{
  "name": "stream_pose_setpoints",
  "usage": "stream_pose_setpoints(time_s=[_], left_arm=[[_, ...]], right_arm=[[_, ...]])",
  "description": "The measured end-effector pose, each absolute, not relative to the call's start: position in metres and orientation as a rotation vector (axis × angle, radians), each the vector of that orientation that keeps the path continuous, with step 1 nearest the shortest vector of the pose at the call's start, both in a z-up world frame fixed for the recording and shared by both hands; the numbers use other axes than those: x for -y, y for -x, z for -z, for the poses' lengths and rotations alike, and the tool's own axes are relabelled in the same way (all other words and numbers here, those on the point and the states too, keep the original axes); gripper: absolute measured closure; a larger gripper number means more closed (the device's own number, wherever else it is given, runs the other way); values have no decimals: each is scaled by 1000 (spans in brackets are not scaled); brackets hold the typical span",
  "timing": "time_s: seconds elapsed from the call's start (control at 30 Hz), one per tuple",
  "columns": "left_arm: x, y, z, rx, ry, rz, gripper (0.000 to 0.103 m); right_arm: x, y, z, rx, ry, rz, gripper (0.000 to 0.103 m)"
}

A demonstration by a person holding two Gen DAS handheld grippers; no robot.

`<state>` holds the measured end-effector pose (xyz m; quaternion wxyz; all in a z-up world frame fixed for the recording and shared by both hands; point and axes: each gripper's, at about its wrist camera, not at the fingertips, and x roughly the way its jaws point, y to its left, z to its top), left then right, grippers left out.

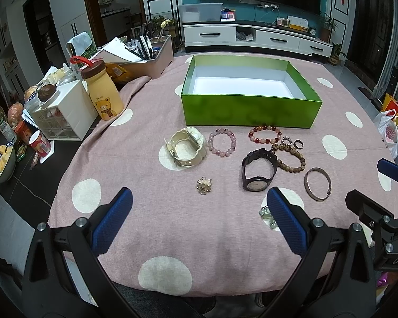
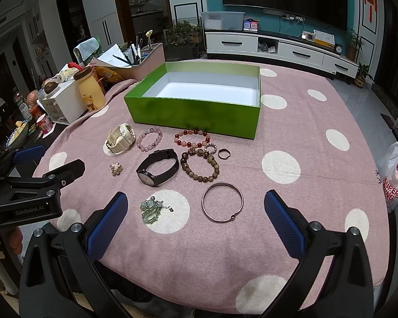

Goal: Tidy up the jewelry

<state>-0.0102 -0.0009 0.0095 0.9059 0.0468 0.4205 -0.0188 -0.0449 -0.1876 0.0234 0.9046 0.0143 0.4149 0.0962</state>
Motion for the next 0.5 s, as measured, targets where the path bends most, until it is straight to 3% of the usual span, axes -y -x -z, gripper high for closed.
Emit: stream_pose_setpoints(time_s=[0.5], left_arm=[[-3, 13, -6, -853, -27, 112, 2]], right_arm=[[209, 47, -19, -839, -71, -171, 1]])
